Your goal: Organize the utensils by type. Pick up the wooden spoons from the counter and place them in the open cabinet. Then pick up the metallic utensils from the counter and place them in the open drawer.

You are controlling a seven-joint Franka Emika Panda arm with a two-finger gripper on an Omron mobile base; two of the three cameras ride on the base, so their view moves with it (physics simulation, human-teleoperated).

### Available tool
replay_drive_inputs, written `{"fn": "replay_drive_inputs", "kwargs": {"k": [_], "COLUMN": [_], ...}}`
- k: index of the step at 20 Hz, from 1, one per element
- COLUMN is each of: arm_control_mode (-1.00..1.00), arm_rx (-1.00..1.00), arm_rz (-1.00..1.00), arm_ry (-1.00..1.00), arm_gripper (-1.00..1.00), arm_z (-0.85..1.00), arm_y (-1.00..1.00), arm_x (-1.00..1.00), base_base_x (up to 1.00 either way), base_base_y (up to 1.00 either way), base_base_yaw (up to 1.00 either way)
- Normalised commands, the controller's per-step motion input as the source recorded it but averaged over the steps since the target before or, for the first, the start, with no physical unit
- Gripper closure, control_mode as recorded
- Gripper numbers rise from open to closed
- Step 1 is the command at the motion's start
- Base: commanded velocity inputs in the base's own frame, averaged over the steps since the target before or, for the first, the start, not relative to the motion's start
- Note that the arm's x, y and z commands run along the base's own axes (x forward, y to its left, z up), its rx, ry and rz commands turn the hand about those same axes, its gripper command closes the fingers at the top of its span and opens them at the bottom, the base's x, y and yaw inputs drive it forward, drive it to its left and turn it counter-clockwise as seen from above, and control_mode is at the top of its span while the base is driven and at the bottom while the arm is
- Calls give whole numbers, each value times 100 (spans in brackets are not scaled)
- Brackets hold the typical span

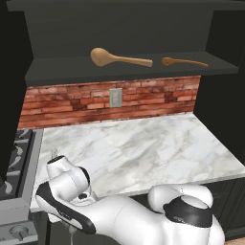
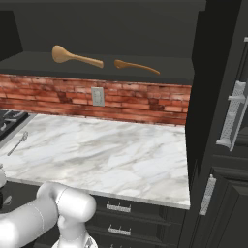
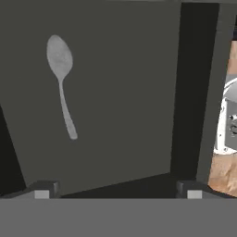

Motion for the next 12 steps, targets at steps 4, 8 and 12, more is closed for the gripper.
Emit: {"fn": "replay_drive_inputs", "kwargs": {"k": [4, 8, 12], "arm_control_mode": [-100, -100, -100], "arm_rx": [-13, -12, -7], "arm_rz": [0, -1, -2], "arm_ry": [-9, -5, -9], "arm_gripper": [-100, -100, -100], "arm_z": [42, 37, 25], "arm_y": [-33, -28, -17], "arm_x": [3, 20, 38], "base_base_x": [0, 0, 0], "base_base_y": [0, 0, 0], "base_base_yaw": [0, 0, 0]}}
